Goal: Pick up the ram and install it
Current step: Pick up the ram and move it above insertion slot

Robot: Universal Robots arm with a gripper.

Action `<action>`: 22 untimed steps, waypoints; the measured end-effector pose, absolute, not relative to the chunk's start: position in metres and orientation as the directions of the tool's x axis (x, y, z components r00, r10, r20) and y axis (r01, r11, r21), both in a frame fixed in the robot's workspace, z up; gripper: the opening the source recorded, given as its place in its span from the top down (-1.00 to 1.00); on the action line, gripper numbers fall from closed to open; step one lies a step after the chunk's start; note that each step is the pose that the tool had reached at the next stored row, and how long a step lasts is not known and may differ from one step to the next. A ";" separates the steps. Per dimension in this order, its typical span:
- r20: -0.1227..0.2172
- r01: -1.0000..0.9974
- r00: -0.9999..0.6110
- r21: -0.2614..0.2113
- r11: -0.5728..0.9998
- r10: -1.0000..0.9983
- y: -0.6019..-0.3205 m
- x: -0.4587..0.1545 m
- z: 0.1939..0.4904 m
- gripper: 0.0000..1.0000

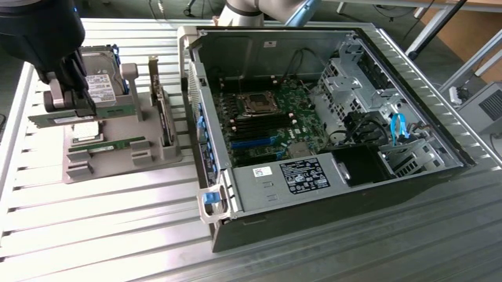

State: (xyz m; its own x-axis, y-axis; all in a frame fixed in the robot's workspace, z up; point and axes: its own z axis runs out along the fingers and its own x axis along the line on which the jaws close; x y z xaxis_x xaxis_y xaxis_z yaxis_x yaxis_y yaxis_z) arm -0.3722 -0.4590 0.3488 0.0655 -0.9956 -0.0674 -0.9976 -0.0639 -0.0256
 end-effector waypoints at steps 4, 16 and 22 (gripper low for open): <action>-0.067 -0.998 0.066 -0.026 -0.064 -0.996 -0.459 -0.372 0.356 0.79; -0.068 -0.998 0.066 -0.026 -0.064 -0.995 -0.459 -0.372 0.383 0.79; -0.068 -0.998 0.066 -0.026 -0.064 -0.996 -0.459 -0.364 0.383 0.79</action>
